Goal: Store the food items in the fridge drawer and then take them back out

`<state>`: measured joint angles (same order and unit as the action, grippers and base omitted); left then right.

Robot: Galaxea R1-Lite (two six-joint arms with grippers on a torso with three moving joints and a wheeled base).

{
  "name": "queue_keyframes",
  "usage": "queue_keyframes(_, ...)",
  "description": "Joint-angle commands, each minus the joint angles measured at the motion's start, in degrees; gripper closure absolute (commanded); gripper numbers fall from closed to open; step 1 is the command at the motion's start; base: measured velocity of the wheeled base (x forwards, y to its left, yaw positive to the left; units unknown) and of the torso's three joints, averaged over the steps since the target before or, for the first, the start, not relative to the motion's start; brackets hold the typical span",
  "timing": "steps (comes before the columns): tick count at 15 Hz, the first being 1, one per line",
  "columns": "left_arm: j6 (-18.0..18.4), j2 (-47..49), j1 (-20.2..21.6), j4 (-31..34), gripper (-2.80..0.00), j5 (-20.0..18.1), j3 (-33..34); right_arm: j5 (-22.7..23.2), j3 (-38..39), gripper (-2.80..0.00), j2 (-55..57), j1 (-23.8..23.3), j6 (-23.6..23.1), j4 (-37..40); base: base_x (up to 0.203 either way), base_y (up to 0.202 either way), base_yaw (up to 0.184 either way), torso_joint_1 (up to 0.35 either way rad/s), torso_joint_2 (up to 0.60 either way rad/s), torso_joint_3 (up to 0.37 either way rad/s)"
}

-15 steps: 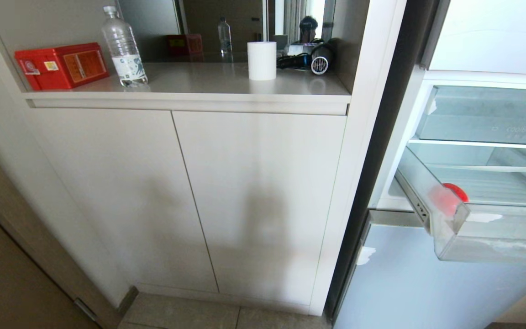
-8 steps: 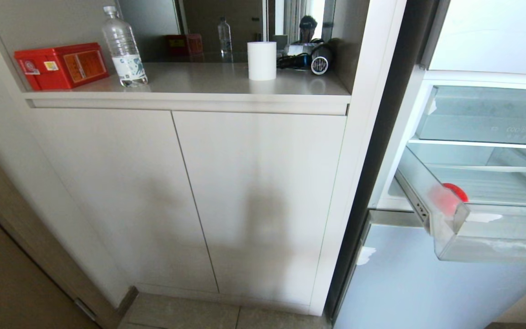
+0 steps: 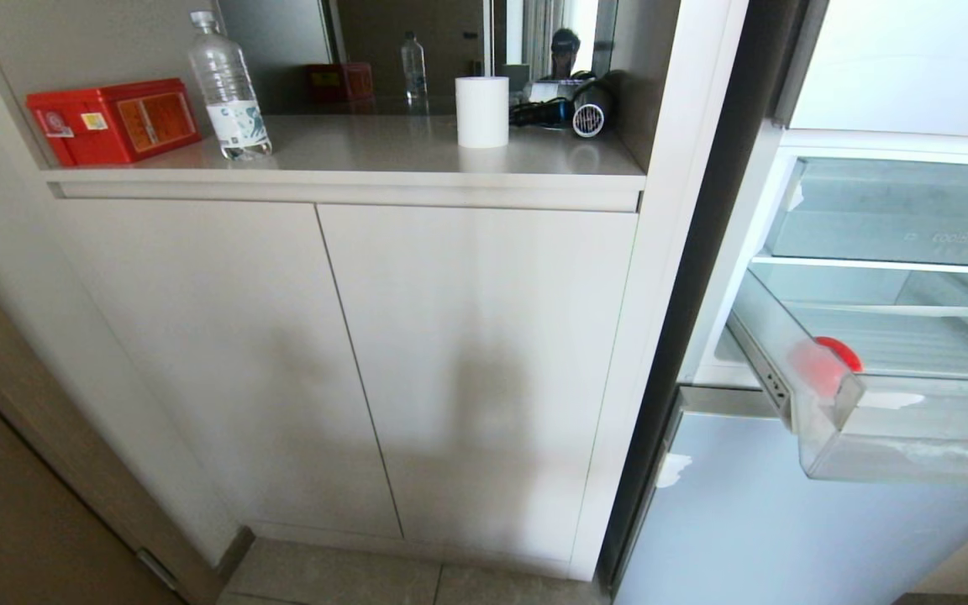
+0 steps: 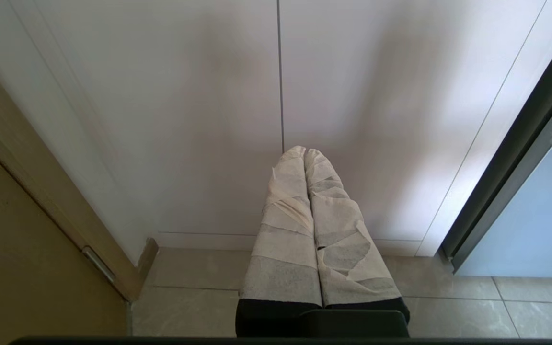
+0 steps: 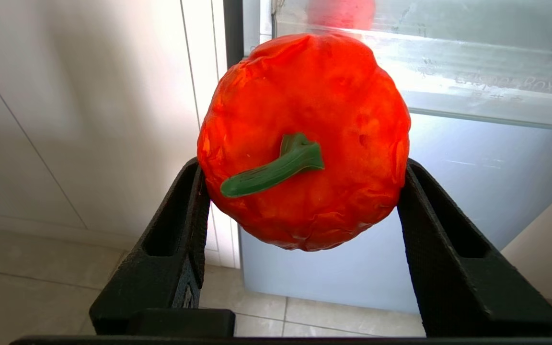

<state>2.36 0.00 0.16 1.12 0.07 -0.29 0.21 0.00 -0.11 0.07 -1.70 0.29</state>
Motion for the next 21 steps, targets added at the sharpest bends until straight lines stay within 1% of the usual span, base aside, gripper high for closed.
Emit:
queue_keyframes(1, 0.01, 0.00, 0.02, 0.02, 0.00, 0.01, 0.03, 0.06, 0.00, 0.00, 0.02, 0.01, 0.51, 0.06, 0.000, 0.000, 0.000, 0.000, 0.00, 0.000)
queue_keyframes(4, 0.01, 0.00, 0.02, 0.02, 0.00, 0.01, 0.03, 0.06, 0.00, 0.00, 0.02, 0.01, 0.99, -0.03, 0.002, 0.004, -0.053, 0.002, 0.00, 0.004)
queue_keyframes(21, 0.01, 0.00, 0.02, 0.02, 0.00, 0.01, -0.05, -0.03, 0.00, 0.00, 0.02, 0.01, 1.61, -0.12, -0.001, 0.008, -0.173, 0.002, 0.00, 0.004)
